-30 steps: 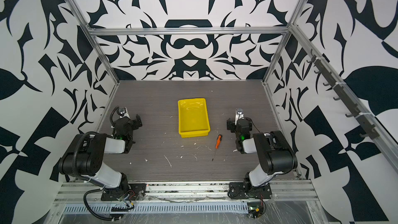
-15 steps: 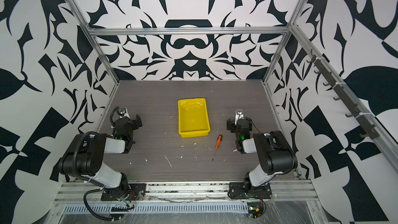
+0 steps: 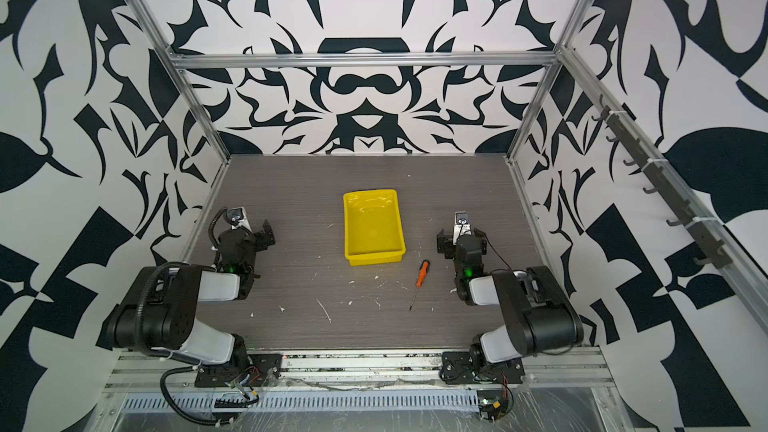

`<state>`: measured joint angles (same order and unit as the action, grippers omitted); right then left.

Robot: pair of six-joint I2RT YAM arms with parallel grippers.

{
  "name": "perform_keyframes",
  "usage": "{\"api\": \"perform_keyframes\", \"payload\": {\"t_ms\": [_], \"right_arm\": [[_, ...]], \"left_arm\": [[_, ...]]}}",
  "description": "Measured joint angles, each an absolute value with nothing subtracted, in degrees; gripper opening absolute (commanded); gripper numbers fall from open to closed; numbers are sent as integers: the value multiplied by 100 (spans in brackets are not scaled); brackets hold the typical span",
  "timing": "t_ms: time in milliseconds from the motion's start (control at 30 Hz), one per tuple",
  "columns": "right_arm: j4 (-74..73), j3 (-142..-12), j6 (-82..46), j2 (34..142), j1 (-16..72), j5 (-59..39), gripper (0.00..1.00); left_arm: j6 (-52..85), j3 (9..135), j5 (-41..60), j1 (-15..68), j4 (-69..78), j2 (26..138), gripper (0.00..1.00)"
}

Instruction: Put the screwdriver in the bin

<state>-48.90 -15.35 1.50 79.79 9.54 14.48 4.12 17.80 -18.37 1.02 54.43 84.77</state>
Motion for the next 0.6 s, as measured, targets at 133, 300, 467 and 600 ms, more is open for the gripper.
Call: {"api": "perform_keyframes", "payload": {"t_ms": [133,300,467,600], "right_arm": [[-3308,-2165,-115,6783,991,1546,100],[-1135,-3242,-939,5706,991,1549,100],[770,-3822,-2388,5039,996,1977,100],[1684,-3446,-3321,4414,976,2093,100]], "left_arm": [[620,2078,-1940,102,4329,7721,100],[1337,2668,-1968,102,2825,6622,100],[2231,3168,-1151,102,1135,5730,100],[2952,3446,-727,113,-397,5256,100]]}}
